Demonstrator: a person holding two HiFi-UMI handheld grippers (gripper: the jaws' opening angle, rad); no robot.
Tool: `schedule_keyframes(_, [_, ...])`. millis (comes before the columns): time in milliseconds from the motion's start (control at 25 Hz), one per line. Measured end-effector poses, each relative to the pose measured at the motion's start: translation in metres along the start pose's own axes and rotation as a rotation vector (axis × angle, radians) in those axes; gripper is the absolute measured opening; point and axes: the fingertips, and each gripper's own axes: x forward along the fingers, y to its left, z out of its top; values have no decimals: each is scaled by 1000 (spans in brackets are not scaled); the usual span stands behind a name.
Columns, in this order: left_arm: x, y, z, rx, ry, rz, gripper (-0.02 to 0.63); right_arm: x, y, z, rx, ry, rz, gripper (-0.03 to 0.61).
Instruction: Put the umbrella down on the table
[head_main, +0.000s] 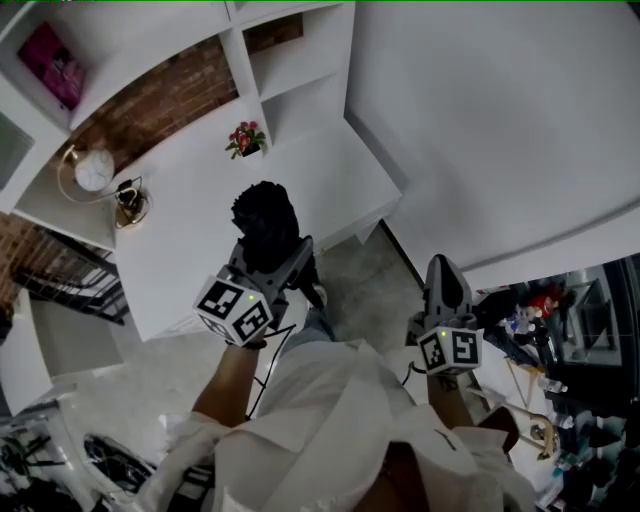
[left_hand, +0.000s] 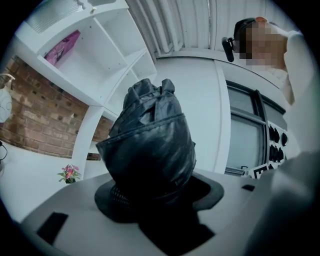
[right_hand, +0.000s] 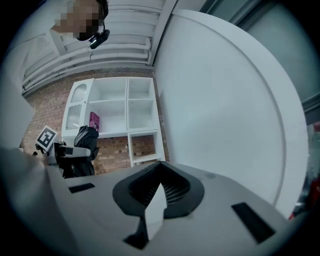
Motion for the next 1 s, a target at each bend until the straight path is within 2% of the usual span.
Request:
schedule_keyframes(360, [64,66,20,-29,15,-20,272,99,5,10,-23,18,18,18])
schedule_keyframes(600, [90,103,14,-74,58,-35,272,148,16,0,-32,54,27,18])
schedule_keyframes(1000, [125,141,-2,-142,125,-39,272,202,26,-19,-49,124,57,18])
